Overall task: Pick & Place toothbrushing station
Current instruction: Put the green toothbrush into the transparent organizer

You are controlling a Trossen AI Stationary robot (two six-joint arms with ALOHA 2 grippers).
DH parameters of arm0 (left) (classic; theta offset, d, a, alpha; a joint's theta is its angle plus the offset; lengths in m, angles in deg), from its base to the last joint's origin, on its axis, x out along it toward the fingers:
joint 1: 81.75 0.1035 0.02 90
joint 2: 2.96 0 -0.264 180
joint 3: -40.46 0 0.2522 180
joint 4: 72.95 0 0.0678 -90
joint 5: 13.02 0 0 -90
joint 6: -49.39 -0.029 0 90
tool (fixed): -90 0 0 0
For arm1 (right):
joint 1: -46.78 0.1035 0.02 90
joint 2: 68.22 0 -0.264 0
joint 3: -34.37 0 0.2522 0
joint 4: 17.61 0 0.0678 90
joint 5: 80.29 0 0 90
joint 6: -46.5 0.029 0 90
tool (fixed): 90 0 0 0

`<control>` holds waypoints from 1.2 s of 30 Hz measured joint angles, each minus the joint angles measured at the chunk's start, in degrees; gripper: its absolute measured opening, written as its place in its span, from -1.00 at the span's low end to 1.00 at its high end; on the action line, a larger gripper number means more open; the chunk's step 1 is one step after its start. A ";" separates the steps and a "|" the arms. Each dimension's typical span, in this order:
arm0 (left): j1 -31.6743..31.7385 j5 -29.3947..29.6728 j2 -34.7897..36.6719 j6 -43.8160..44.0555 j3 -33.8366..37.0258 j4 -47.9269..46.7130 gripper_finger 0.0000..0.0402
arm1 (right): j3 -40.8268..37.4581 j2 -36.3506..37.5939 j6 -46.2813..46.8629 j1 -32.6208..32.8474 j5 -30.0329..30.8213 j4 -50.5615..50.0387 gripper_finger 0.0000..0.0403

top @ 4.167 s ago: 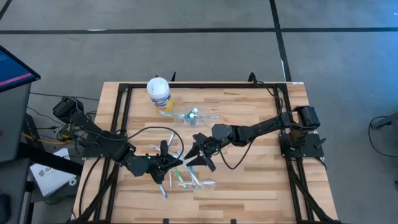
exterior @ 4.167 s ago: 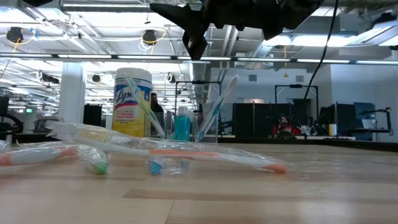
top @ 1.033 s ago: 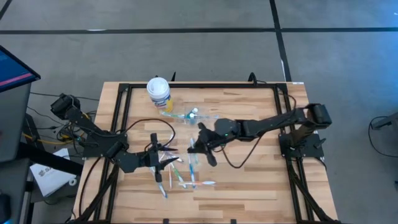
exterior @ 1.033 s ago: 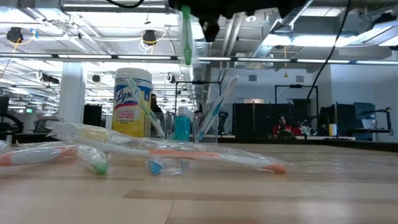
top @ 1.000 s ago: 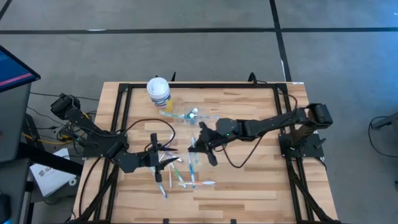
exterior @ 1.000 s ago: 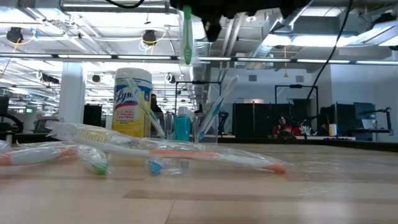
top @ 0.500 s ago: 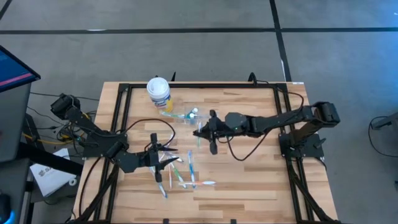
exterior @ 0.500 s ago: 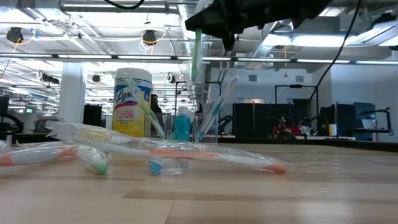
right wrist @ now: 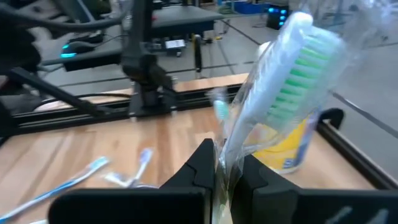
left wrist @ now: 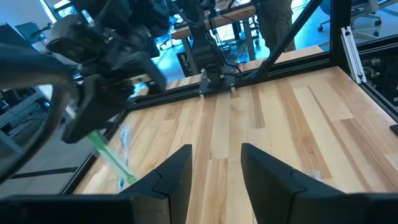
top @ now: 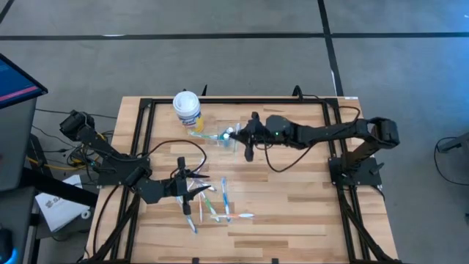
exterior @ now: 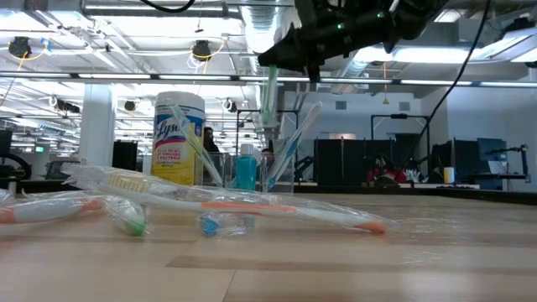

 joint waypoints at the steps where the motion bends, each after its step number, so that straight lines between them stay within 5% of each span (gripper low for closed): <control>1: 0.00 0.00 0.00 0.00 0.00 0.01 -0.35 | 0.00 0.00 -0.21 -0.61 0.00 0.07 -0.95; 28: 0.11 0.00 0.00 -0.20 0.00 0.02 -0.35 | 0.04 -0.87 -0.25 -11.41 -0.10 0.77 -0.95; 36: 0.11 0.00 0.00 -0.20 0.02 0.08 -0.35 | 0.26 -7.69 0.19 -12.18 -0.15 5.77 -0.93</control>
